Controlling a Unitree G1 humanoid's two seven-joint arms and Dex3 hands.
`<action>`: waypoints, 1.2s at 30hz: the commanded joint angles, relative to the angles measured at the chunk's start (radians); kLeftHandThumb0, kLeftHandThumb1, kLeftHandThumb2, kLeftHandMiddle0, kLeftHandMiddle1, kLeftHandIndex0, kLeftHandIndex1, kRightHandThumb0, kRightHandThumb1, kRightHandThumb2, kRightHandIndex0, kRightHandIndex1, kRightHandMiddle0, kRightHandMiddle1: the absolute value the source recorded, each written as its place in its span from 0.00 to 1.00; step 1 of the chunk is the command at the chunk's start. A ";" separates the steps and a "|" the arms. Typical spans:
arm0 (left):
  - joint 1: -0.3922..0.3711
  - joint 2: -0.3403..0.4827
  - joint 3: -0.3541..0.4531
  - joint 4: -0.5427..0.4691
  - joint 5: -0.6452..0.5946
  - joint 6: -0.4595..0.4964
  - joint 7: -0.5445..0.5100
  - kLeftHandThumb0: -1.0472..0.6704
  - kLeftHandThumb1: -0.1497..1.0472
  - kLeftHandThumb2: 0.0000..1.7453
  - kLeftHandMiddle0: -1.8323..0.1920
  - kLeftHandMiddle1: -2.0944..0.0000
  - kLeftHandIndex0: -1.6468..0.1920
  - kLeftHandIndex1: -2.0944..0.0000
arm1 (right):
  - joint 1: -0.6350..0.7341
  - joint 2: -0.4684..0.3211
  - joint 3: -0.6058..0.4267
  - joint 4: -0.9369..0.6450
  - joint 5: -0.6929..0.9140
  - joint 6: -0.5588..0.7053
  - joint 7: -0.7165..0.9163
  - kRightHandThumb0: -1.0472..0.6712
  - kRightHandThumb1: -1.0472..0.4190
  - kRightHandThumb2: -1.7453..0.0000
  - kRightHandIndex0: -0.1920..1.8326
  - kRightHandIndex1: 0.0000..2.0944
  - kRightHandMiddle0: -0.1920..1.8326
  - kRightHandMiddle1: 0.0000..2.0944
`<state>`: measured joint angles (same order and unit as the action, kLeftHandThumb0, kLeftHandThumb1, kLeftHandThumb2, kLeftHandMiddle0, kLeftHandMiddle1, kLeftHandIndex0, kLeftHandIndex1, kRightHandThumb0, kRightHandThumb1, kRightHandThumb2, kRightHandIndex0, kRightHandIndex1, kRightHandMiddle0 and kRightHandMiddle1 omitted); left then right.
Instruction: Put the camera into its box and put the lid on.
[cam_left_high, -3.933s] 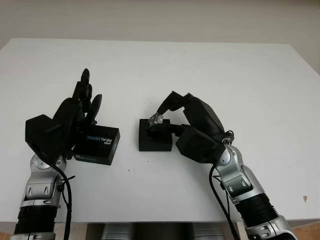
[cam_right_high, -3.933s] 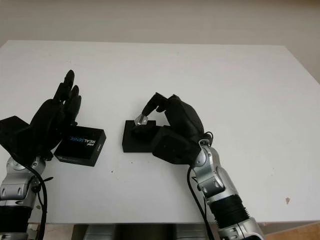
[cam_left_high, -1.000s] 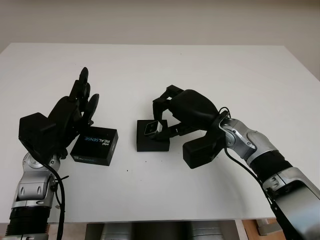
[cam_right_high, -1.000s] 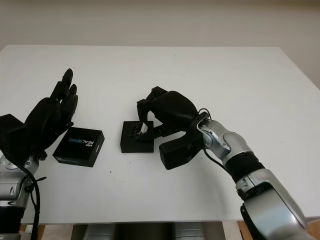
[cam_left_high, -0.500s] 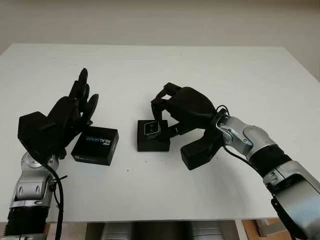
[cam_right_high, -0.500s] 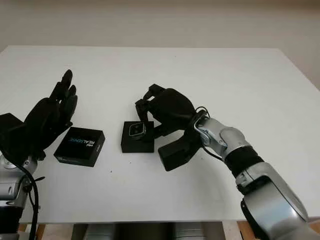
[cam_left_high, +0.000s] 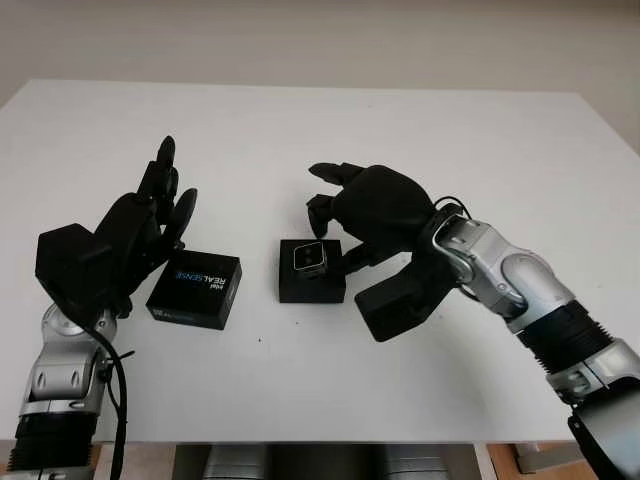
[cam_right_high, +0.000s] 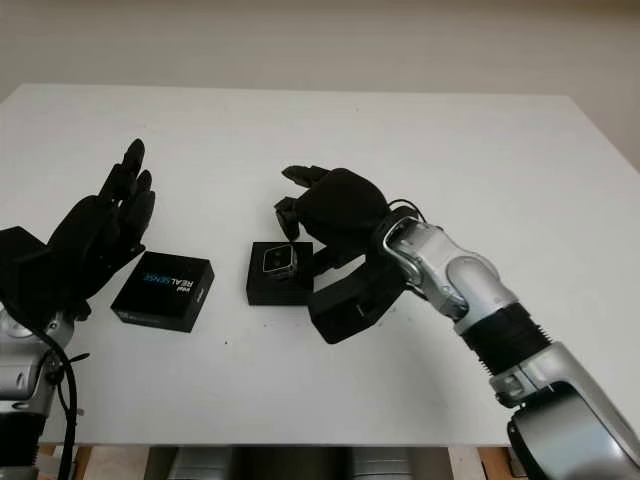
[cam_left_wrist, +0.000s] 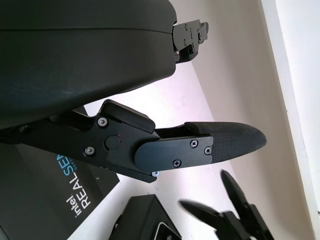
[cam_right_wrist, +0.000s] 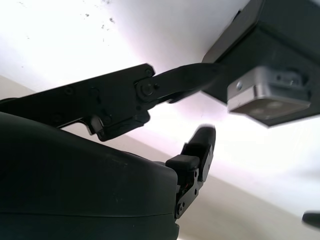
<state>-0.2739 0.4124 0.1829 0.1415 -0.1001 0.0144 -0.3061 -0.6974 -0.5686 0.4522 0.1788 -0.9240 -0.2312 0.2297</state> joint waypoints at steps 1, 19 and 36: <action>0.000 0.004 0.003 -0.011 0.003 -0.008 0.005 0.10 1.00 0.31 1.00 1.00 1.00 1.00 | 0.019 0.003 -0.042 -0.052 0.018 0.015 -0.028 0.49 0.07 0.96 0.22 0.04 0.27 0.05; 0.000 -0.004 0.004 0.004 -0.008 -0.030 -0.010 0.11 1.00 0.32 1.00 1.00 1.00 1.00 | 0.092 0.086 -0.167 -0.173 0.093 0.097 -0.208 0.37 0.01 0.91 0.25 0.02 0.25 0.06; 0.003 -0.015 0.005 -0.004 -0.009 -0.021 0.000 0.11 1.00 0.32 1.00 1.00 1.00 1.00 | 0.251 0.028 -0.144 -0.245 0.331 -0.079 0.115 0.30 0.00 0.70 0.16 0.01 0.16 0.02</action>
<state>-0.2725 0.3956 0.1822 0.1435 -0.1010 -0.0048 -0.3050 -0.4618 -0.5293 0.3083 -0.0431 -0.6027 -0.2985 0.3386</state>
